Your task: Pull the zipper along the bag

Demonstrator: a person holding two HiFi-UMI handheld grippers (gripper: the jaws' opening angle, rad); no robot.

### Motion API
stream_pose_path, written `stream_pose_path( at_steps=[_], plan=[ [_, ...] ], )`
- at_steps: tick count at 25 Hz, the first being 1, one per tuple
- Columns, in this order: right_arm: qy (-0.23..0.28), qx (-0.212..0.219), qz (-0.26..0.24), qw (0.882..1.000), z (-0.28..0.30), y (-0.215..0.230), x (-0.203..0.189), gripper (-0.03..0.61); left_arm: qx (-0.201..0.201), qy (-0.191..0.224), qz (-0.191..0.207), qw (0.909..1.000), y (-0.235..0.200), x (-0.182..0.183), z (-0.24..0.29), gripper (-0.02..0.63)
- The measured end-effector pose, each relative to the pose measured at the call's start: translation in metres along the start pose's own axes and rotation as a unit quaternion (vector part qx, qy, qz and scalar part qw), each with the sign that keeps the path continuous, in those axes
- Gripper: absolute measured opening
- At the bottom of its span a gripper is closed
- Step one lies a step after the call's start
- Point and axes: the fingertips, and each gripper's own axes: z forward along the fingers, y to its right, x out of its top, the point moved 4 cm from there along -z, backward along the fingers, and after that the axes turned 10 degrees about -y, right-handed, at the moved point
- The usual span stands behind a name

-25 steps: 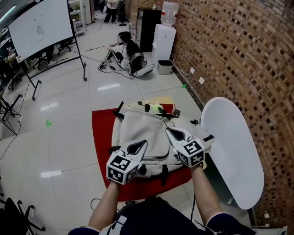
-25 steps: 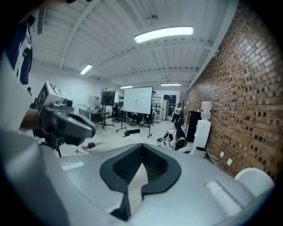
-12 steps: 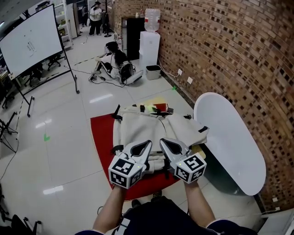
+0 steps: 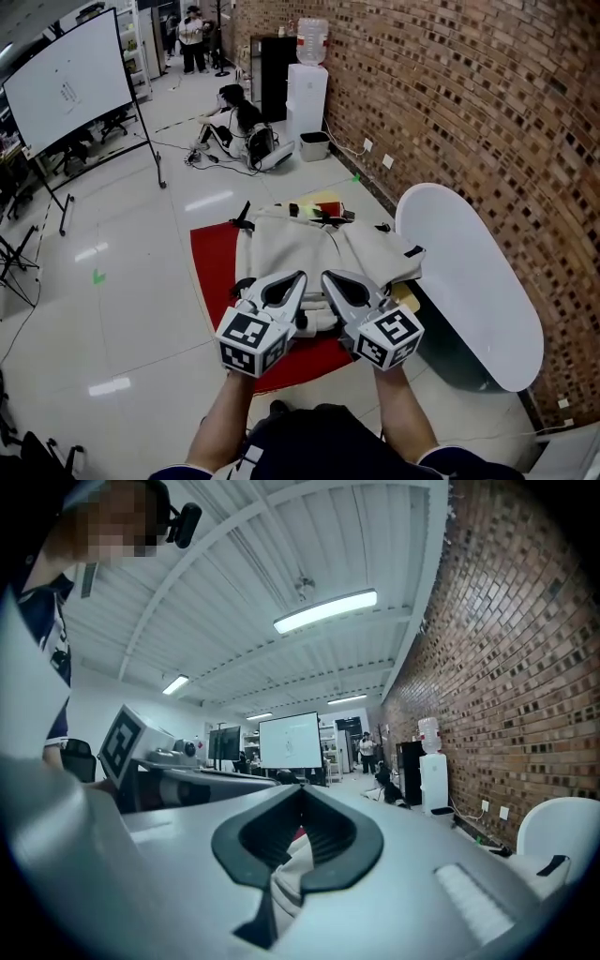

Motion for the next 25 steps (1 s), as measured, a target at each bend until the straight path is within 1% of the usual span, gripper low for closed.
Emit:
stream_pose_path(
  at_steps=[4, 9, 13, 18, 25],
  plan=[
    [0.001, 0.014, -0.007, 1.000, -0.015, -0.001, 0.001, 0.005, 0.018, -0.002, -0.004, 0.9998, 0.013, -0.002, -0.003, 0.002],
    [0.009, 0.027, -0.021, 0.999, -0.036, 0.001, 0.004, 0.005, 0.038, 0.000, 0.018, 0.9991, 0.034, -0.005, -0.002, 0.002],
    [0.013, 0.028, -0.022, 0.999, -0.055, 0.003, 0.001, 0.005, 0.042, -0.008, 0.023, 0.9988, 0.055, -0.012, 0.000, 0.002],
    [0.020, 0.027, -0.020, 0.999, -0.070, 0.001, 0.002, 0.005, 0.052, -0.009, 0.028, 0.9982, 0.066, -0.013, -0.007, 0.002],
    [0.023, 0.027, -0.006, 0.999, -0.084, -0.001, -0.002, 0.005, 0.048, -0.006, 0.016, 0.9987, 0.082, -0.009, -0.015, 0.002]
  ],
)
